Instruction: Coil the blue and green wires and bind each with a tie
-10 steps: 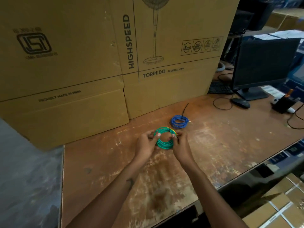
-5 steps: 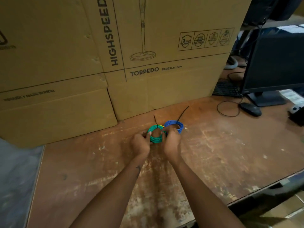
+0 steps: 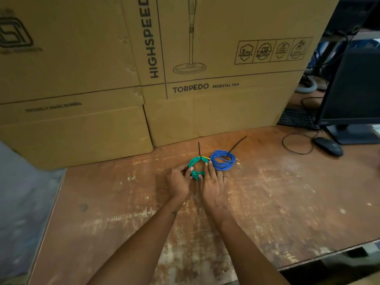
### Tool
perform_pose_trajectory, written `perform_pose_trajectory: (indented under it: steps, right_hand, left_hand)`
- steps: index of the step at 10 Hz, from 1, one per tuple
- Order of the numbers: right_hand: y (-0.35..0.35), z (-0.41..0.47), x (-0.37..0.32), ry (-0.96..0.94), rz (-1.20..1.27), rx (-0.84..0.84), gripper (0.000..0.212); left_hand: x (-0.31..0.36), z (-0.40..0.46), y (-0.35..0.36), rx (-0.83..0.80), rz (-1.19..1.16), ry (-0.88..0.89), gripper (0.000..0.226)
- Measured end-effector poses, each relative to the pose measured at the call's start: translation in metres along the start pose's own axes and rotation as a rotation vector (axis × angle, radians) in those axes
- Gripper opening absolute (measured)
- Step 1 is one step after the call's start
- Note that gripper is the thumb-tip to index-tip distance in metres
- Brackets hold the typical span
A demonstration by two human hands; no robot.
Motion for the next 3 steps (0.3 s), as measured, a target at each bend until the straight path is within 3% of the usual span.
perform_pose_trajectory:
  steps: [2, 3]
  right_hand:
    - [-0.008, 0.000, 0.000, -0.043, -0.021, -0.118, 0.052]
    - [-0.015, 0.003, -0.003, -0.017, 0.044, -0.009, 0.056]
  left_hand:
    - [0.026, -0.002, -0.004, -0.044, 0.320, 0.163, 0.027]
    - [0.034, -0.006, -0.011, -0.026, 0.339, 0.207, 0.035]
Point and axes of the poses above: each hand's wrist, its own z-axis towards the middle knuckle, its own y-axis out of the palm, x = y × z, the point moved 5 cm from there along z, towards the middle knuckle, and after that the axes turned 8 degrees about x, right-handed, at the moved point
